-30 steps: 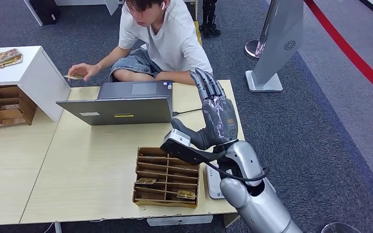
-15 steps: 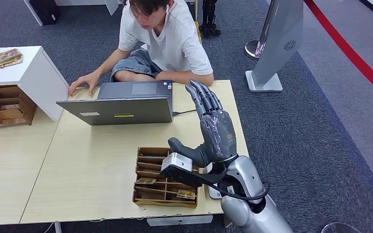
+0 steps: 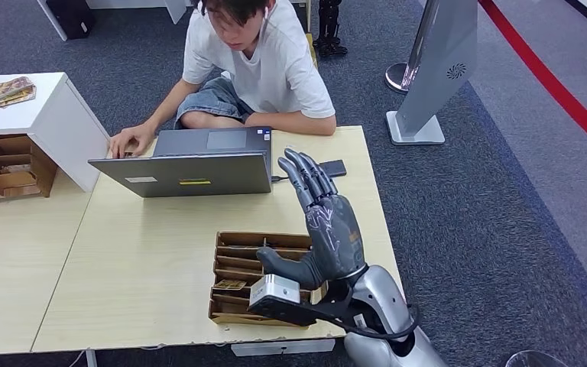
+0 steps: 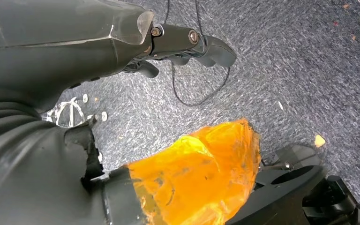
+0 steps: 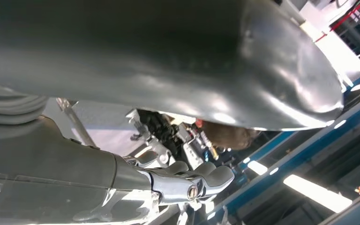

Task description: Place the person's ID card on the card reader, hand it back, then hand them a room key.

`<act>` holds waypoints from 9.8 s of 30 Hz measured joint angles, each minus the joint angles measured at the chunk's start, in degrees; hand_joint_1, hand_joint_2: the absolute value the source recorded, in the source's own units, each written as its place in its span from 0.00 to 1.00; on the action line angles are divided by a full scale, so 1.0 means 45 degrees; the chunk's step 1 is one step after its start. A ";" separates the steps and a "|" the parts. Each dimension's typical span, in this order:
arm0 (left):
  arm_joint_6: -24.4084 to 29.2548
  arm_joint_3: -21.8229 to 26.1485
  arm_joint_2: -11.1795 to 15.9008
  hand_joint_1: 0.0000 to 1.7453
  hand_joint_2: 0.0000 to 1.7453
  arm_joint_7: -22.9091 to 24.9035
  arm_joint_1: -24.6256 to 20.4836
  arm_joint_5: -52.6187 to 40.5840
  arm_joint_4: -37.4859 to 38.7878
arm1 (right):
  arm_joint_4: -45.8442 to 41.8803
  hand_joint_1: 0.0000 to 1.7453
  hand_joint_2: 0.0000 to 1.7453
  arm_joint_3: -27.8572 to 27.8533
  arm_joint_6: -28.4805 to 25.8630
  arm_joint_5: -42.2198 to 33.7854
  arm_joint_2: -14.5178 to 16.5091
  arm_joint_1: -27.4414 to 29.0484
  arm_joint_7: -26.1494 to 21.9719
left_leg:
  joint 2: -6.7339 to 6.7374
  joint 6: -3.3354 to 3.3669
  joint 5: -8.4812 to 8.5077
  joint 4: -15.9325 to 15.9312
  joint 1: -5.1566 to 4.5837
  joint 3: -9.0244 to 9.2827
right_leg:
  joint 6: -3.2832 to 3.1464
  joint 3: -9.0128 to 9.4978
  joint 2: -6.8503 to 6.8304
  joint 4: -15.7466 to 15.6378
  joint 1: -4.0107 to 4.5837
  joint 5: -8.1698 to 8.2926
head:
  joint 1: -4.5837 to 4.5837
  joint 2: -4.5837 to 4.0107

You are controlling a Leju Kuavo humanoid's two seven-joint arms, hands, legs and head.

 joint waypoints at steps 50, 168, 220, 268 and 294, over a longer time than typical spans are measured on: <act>0.0046 0.0420 -0.0010 0.00 0.00 0.0005 0.0024 -0.0237 0.0000 | 0.2158 0.00 1.00 0.0799 0.0284 0.1396 -0.0142 0.1154 0.0940 | 0.0000 0.0000 0.0000 -0.0001 0.0000 0.0000 | 0.0000 0.0001 0.0000 0.0000 0.0000 0.0000 | 0.0001 0.0000; 0.0078 0.0898 -0.0102 0.00 0.00 -0.0110 0.0134 -0.0879 0.0000 | 0.2248 1.00 1.00 -0.0333 0.0070 0.2301 -0.0186 0.1800 0.1060 | 0.0002 0.0000 0.0000 0.0000 0.0000 0.0003 | 0.0001 0.0001 0.0001 -0.0002 -0.0001 0.0002 | 0.0000 0.0000; 0.0143 0.1141 -0.0126 0.00 0.00 -0.0130 0.0140 -0.1180 0.0000 | 0.2555 0.00 1.00 -0.0356 0.1071 0.2016 -0.0377 0.1894 0.1561 | 0.0002 0.0000 0.0000 0.0000 -0.0001 0.0002 | 0.0001 0.0001 0.0000 -0.0002 -0.0001 0.0002 | 0.0000 0.0000; 0.0072 0.1141 -0.0141 0.00 0.00 0.0000 0.0119 -0.1379 0.0000 | 0.3601 0.96 1.00 -0.0728 0.1096 0.1971 -0.0114 0.1600 0.1586 | 0.0008 0.0000 0.0000 0.0000 0.0000 0.0018 | 0.0001 0.0011 0.0005 -0.0002 0.0000 0.0001 | 0.0000 0.0000; 0.0087 0.1155 -0.0141 0.00 0.00 -0.0023 0.0112 -0.1393 0.0000 | 0.3526 1.00 1.00 -0.0794 0.0635 0.2055 -0.0029 0.1855 0.1463 | 0.0007 0.0000 0.0000 0.0000 -0.0001 0.0016 | 0.0001 0.0011 0.0005 -0.0003 -0.0001 0.0002 | -0.0001 0.0000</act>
